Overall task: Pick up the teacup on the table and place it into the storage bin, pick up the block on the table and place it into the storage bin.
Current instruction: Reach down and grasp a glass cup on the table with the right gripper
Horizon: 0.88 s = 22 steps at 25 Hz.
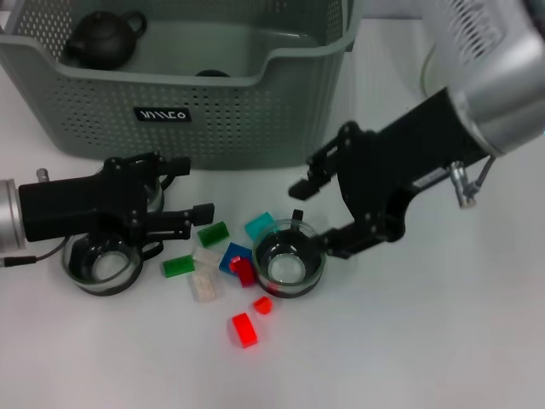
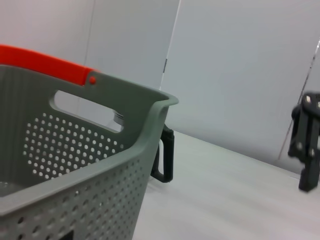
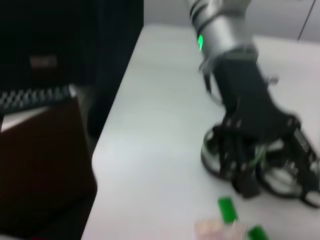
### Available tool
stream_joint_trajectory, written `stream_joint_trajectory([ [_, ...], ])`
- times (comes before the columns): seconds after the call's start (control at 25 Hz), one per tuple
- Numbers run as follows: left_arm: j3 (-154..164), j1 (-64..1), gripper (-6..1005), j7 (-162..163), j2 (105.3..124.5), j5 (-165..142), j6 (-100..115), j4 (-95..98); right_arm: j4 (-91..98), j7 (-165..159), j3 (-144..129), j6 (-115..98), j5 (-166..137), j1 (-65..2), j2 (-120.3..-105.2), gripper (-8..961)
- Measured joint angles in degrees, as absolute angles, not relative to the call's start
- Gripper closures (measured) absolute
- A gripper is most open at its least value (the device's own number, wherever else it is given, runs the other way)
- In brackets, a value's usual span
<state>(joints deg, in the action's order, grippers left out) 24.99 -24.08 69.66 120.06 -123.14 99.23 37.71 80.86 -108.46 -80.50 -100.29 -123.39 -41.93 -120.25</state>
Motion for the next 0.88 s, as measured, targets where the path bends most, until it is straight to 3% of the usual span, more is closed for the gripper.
stream_joint_trajectory([
  [0.88, 22.80, -24.01, 127, 69.62, 120.05, -122.69, 99.05, 37.15, 69.55, -116.38, -109.91, -81.43, -135.95, -48.02, -120.92, 346],
])
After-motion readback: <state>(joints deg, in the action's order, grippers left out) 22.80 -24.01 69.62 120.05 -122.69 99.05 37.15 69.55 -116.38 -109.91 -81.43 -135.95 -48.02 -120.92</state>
